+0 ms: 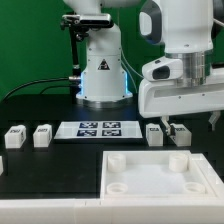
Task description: Assemble one leg
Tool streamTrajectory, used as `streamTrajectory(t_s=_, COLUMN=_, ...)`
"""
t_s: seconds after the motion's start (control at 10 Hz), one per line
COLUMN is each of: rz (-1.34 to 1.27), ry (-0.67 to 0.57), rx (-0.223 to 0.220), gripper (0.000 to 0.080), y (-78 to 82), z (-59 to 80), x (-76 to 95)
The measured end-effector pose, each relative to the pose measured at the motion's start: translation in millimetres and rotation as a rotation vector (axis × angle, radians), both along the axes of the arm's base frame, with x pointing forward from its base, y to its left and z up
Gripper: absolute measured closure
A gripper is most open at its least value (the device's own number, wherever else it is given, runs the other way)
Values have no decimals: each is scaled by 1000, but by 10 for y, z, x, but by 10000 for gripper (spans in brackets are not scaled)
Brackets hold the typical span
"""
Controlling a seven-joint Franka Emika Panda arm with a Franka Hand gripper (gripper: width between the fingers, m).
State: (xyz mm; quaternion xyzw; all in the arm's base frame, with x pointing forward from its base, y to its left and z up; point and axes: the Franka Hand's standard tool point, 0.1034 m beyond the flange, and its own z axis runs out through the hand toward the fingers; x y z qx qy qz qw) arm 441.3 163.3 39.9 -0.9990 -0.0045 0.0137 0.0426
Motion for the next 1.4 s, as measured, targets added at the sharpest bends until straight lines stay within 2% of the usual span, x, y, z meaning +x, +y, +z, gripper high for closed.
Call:
streamTrajectory(t_s=0.1, rz=13, ry=4, rx=-1, gripper=151, y=-19, z=-9, x=-2)
streamTrajectory(t_s=0.2, rz=27, ry=50, rx=-5, gripper=151, y=-108, z=-64, x=-46)
streamTrajectory(t_s=0.3, rz=13, ry=184, rx=-28, gripper=151, y=-92, z=-75, x=-146)
streamTrajectory(t_s=0.4, rz=30, ry=288, rx=-41, gripper=151, y=-18, z=-30, x=-125)
streamTrajectory(t_s=0.5, rz=35, ry=336, rx=-44, gripper=151, y=12, z=-18, x=-73)
streamTrajectory(t_s=0.6, rz=44, ry=445, rx=-60, gripper=151, y=8, z=2, x=-129)
streamTrajectory(t_s=0.7, rz=52, ry=508, rx=-65, gripper=151, y=43, z=15, x=-89)
streamTrajectory(t_s=0.9, rz=66, ry=521, rx=-58, gripper=151, y=36, z=-34, x=-53)
streamTrajectory(t_s=1.1, rz=68, ry=541, rx=-61, gripper=151, y=0, z=-118, x=-153)
streamTrajectory(t_s=1.3, rz=70, ry=564, rx=-64, gripper=151, y=0, z=-111, x=-155)
streamTrajectory(t_s=1.4, rz=78, ry=640, rx=-75, gripper=151, y=-14, z=-113, x=-257)
